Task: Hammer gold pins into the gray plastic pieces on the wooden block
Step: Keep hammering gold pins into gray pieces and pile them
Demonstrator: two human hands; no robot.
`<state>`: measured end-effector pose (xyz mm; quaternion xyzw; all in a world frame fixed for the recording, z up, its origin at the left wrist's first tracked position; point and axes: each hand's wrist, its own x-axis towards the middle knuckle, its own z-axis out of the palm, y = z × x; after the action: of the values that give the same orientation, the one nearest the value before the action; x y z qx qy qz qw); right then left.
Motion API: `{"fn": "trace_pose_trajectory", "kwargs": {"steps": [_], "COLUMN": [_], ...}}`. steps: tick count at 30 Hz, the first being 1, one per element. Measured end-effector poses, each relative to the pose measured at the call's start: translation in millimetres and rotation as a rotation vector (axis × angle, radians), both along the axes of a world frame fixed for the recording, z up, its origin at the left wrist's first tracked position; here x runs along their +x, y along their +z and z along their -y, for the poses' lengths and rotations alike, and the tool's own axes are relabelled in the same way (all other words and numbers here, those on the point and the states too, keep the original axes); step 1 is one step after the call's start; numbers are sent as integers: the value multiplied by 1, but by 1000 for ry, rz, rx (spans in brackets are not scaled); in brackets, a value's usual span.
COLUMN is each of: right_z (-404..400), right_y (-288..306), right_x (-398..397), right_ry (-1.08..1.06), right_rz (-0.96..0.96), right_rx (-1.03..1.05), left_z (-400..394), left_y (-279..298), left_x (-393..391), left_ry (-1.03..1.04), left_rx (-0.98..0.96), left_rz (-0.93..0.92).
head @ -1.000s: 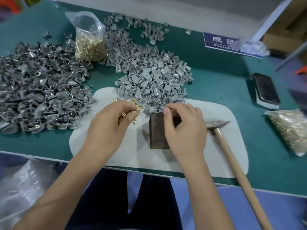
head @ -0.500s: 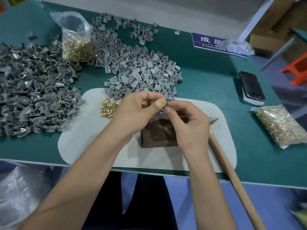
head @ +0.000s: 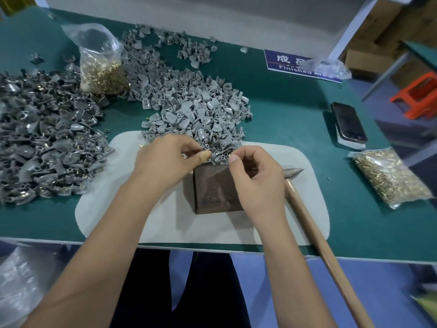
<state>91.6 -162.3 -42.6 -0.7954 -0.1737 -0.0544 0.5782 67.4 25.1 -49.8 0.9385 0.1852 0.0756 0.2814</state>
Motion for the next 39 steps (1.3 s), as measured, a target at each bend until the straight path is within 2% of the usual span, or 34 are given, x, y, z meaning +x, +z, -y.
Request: {"fn": "trace_pose_trajectory", "kwargs": {"steps": [6, 9, 13, 16, 19, 22, 26, 28, 34, 39], "right_z": [1, 2, 2, 0, -1, 0, -2, -3, -2, -1], "right_y": [-1, -1, -1, -1, -2, -2, -2, -2, -2, -3], "right_x": [0, -1, 0, 0, 0, -1, -3, -3, -2, 0], "right_ry": [-3, -3, 11, 29, 39, 39, 42, 34, 33, 29], "right_rz": [4, -7, 7, 15, 18, 25, 22, 26, 35, 42], "right_rx": [-15, -16, -34, -59, -63, -60, -58, -68, -84, -52], "left_z": [-14, -7, -3, 0, 10, 12, 4, 3, 7, 13], "left_y": [31, 34, 24, 15, 10, 5, 1, 0, -3, 0], "left_x": [31, 36, 20, -2, -21, -23, -18, -18, -20, -27], "left_ry": [-188, -206, -132, 28, 55, 33, 21, 2, -24, -50], "left_rx": [69, 188, 185, 25, -118, -4, -18, -18, -145, -388], "left_rz": [-333, -387, -229, 52, 245, 221, 137, 153, 305, 440]}}
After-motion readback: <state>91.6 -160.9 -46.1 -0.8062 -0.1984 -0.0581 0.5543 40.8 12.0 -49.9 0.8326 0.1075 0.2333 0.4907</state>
